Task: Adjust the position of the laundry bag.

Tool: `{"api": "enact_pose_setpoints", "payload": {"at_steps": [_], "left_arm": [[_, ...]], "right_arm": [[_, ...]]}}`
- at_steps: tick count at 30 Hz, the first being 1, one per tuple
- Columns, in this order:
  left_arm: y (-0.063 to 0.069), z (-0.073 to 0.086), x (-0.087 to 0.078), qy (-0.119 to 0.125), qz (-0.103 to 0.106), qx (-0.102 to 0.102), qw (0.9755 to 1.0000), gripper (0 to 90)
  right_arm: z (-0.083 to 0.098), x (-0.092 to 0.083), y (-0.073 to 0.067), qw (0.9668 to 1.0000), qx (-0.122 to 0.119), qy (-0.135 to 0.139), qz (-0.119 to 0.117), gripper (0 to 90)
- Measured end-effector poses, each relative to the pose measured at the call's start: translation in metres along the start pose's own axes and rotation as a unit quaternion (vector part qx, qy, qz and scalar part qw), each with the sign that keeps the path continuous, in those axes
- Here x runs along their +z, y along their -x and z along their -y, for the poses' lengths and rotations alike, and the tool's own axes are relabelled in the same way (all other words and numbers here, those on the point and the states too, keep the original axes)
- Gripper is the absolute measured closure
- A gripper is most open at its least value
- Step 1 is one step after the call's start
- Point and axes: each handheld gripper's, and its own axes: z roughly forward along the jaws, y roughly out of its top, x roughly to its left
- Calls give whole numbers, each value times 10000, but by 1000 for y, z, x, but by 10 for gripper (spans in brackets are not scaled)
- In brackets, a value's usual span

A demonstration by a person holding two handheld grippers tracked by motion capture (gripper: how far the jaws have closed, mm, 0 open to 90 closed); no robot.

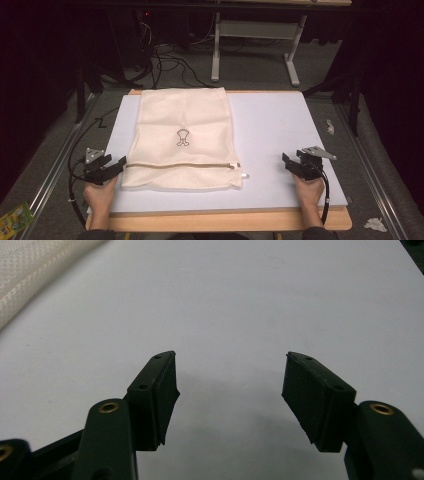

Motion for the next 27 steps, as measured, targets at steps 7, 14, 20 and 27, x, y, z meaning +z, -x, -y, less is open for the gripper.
{"api": "enact_pose_setpoints", "payload": {"at_steps": [7,14,20,27], "left_arm": [[0,0,0,-19,11,10,10000,383],[0,0,0,-11,11,8,10000,383],[0,0,0,-6,26,6,10000,383],[0,0,0,-7,40,26,10000,383]], "right_arm": [[0,0,0,10000,28,2,-23,403],[0,0,0,10000,-2,-31,-28,405],[0,1,0,10000,-6,-51,-19,405],[0,1,-1,10000,-12,-64,-27,413]]}}
